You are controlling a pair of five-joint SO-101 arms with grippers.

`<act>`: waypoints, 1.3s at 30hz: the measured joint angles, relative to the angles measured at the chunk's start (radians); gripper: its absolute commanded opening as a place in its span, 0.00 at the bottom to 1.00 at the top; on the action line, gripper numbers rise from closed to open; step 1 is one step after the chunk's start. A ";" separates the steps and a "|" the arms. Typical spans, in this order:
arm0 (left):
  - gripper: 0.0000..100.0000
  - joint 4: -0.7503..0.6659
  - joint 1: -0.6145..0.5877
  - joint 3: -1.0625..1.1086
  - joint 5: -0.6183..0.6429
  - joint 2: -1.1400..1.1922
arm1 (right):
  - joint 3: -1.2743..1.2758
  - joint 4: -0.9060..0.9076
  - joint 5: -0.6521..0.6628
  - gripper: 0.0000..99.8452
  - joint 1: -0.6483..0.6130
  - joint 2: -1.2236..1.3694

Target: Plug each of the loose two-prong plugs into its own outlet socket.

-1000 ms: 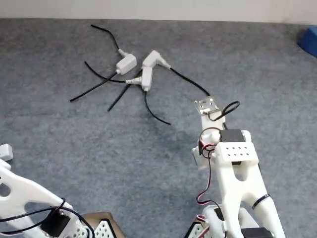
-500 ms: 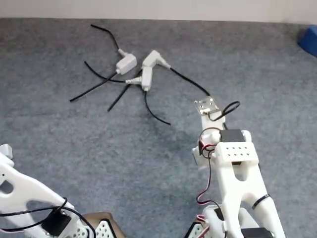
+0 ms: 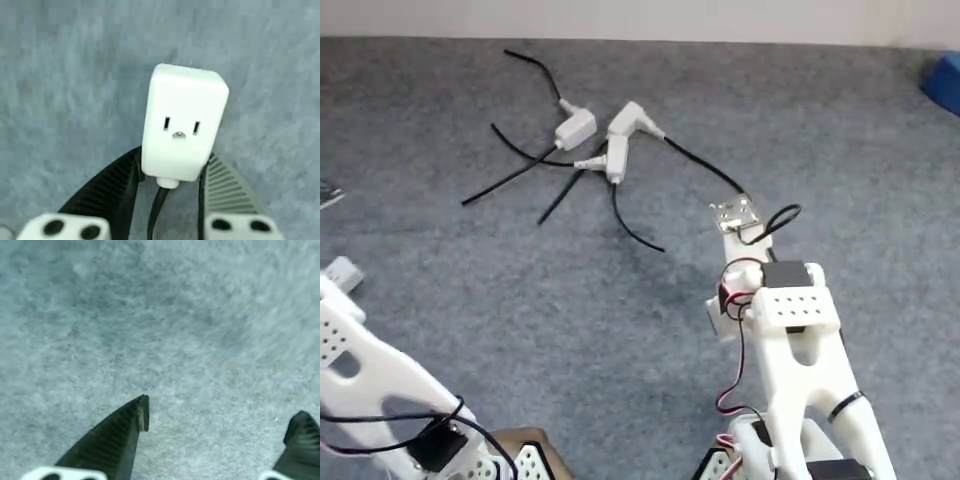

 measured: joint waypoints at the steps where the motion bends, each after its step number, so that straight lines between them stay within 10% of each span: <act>1: 0.06 -0.005 0.032 0.020 0.011 -0.018 | 0.000 0.000 0.000 0.40 -0.002 0.000; 10: 0.06 -0.006 0.405 0.437 0.084 -0.443 | 0.000 0.000 0.000 0.40 -0.002 0.000; 25: 0.08 -0.198 1.321 1.841 0.275 -1.565 | 0.000 0.000 0.000 0.40 -0.002 0.000; 39: 0.26 -0.247 1.045 1.560 0.279 -1.272 | 0.026 0.000 0.000 0.40 -0.002 0.000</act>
